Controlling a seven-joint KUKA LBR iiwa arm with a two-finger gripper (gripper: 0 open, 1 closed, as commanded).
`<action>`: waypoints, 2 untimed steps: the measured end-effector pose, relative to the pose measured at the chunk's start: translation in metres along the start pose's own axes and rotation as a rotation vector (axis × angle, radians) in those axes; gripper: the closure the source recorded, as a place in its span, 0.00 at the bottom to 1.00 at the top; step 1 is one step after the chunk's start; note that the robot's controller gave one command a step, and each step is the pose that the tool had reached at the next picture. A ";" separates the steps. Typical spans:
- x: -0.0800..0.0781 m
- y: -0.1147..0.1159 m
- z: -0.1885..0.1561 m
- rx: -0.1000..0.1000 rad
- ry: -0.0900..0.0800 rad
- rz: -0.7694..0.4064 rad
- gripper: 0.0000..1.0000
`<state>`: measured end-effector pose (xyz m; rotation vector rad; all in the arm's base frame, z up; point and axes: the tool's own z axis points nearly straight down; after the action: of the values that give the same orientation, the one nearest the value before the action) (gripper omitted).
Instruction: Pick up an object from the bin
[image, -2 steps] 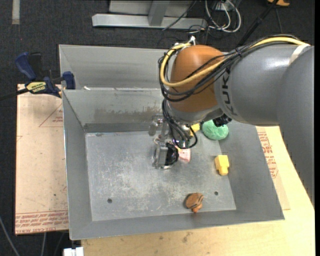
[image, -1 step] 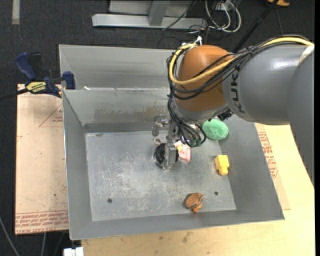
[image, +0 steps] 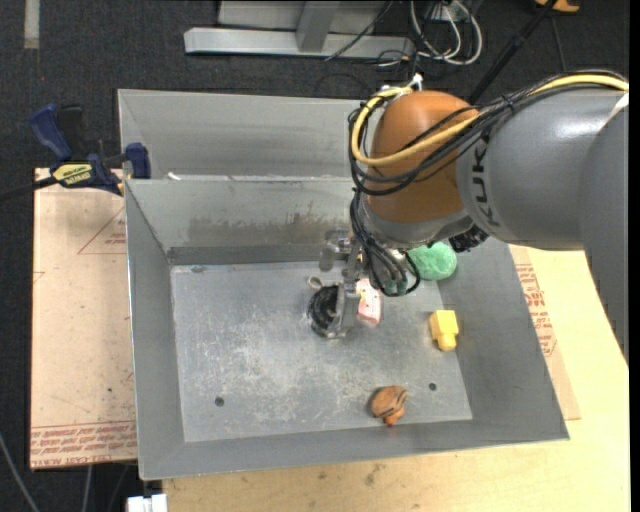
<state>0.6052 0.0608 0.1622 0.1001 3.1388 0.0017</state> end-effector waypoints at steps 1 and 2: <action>-0.016 -0.035 0.088 -0.004 -0.006 -0.081 1.00; -0.016 -0.035 0.088 -0.004 -0.006 -0.082 1.00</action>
Offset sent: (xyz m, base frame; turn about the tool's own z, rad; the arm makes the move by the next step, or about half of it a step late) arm 0.0000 0.0000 0.0000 0.0000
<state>0.6189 0.0248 0.0738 -0.0279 3.1337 0.0079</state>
